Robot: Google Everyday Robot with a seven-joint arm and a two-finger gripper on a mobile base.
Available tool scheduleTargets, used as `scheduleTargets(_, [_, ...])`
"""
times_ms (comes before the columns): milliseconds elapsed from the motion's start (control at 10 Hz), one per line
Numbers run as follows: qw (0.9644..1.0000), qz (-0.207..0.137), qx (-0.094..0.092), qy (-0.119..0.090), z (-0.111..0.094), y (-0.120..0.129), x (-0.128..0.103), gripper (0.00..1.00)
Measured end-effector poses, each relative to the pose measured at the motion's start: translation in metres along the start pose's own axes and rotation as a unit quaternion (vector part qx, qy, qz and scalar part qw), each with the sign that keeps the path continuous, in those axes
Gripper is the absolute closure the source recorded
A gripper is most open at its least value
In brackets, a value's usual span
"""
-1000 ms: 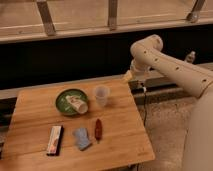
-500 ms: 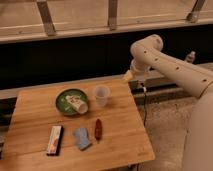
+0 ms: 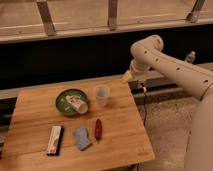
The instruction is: Place the eraser on the white sponge
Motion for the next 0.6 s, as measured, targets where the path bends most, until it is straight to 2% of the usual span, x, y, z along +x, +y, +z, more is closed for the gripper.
scheduleTargets(200, [0.9993,-0.031,-0.018,-0.004,-0.001,0.041,-0.004,0.2])
scheduleTargets(300, [0.9984,-0.049,-0.028,-0.005,0.0,0.07,-0.011,0.2])
scheduleTargets(400, [0.9963,-0.076,-0.039,-0.004,0.002,0.111,-0.017,0.2])
scheduleTargets(500, [0.9952,-0.087,-0.044,-0.005,0.001,0.127,-0.02,0.2])
scheduleTargets(600, [0.9957,-0.084,-0.038,-0.003,0.002,0.12,-0.018,0.2])
